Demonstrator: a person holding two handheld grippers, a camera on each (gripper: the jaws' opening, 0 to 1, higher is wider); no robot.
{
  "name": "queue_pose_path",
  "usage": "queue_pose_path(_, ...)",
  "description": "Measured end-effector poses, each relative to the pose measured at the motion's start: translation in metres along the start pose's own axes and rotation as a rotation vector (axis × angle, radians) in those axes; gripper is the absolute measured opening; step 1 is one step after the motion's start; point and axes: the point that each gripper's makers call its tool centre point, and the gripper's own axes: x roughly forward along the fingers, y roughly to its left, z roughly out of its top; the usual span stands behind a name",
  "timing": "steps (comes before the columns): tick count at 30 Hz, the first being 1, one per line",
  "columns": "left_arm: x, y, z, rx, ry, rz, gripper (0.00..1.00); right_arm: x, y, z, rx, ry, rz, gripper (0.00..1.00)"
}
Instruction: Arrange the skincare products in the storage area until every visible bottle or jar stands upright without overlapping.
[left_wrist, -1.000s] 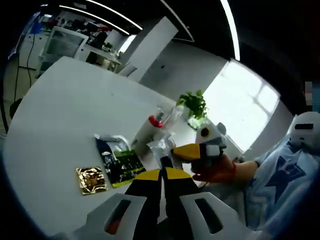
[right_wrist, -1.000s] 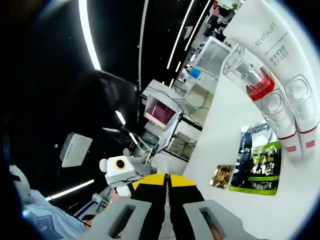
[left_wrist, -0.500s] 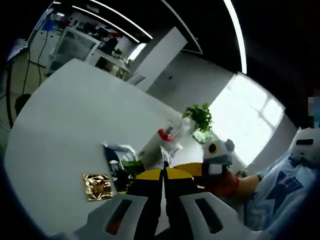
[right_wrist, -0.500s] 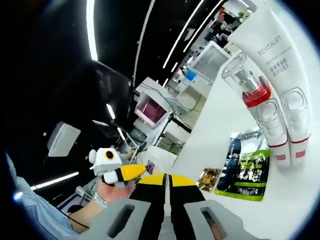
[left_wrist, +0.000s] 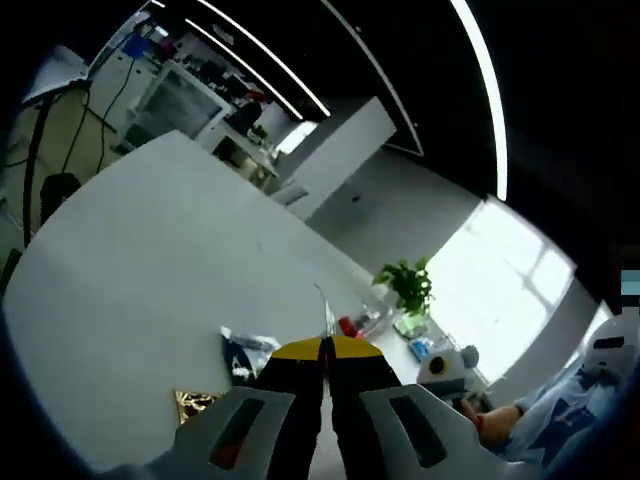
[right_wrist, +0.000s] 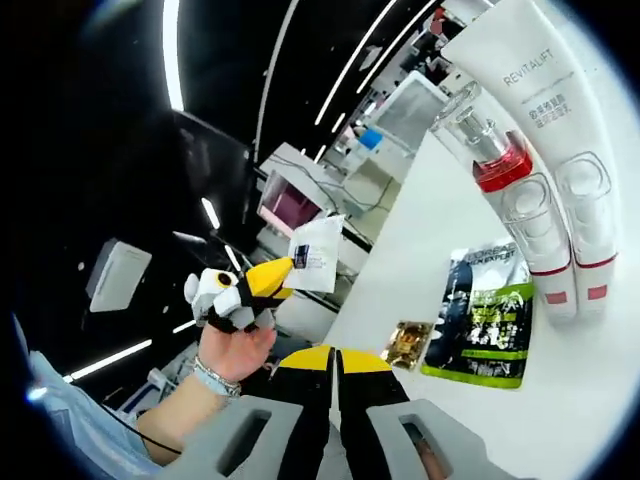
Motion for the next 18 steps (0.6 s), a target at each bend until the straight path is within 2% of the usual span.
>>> queue_pose_path(3, 0.009, 0.011, 0.004, -0.007, -0.011, 0.011, 0.00, 0.001, 0.000, -0.004, -0.013, 0.014, -0.005, 0.00)
queue_pose_path(6, 0.020, 0.036, 0.001, -0.085, 0.015, 0.059, 0.00, 0.003, -0.002, -0.009, -0.014, 0.034, -0.009, 0.00)
queue_pose_path(7, 0.023, 0.041, 0.001, -0.083, 0.020, 0.069, 0.00, 0.004, -0.004, -0.011, -0.011, 0.042, -0.012, 0.00)
queue_pose_path(10, 0.034, 0.049, -0.001, -0.095, 0.032, 0.061, 0.00, 0.003, -0.005, -0.014, -0.010, 0.053, -0.020, 0.00)
queue_pose_path(13, 0.043, 0.062, -0.008, -0.124, 0.055, 0.074, 0.00, 0.004, -0.007, -0.015, -0.011, 0.058, -0.025, 0.00)
queue_pose_path(16, 0.047, 0.084, -0.024, -0.105, 0.120, 0.138, 0.00, 0.003, -0.005, -0.016, 0.029, 0.061, -0.012, 0.00)
queue_pose_path(18, 0.048, 0.092, -0.030, -0.109, 0.141, 0.155, 0.00, 0.003, -0.005, -0.017, 0.038, 0.064, -0.009, 0.00)
